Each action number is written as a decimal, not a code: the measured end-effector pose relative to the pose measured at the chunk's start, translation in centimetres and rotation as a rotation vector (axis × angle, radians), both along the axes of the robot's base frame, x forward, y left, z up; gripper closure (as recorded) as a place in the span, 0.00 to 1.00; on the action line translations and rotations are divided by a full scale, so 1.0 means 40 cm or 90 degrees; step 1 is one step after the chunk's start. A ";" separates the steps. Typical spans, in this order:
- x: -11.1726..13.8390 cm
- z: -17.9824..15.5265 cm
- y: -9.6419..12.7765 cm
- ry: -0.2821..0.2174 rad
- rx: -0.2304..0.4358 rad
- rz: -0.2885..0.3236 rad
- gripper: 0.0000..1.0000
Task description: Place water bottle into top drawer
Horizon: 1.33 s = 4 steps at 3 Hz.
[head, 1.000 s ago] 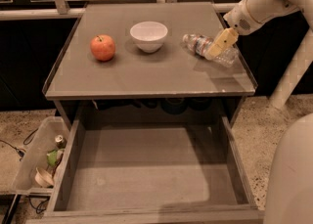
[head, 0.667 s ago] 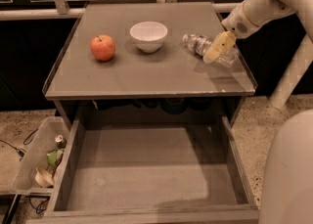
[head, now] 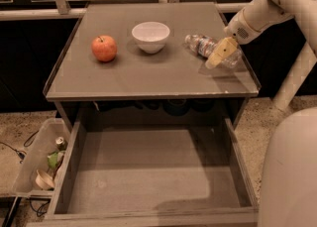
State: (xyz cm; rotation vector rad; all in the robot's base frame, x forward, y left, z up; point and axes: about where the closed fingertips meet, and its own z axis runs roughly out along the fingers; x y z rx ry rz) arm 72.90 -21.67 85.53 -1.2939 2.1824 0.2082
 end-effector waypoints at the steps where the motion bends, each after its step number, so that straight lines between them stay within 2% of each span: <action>1: 0.000 0.000 0.000 0.000 0.000 0.000 0.18; 4: 0.000 0.000 0.000 0.000 0.000 0.000 0.88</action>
Offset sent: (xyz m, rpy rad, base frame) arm 0.0000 0.0000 0.0000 0.0000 0.0000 0.0000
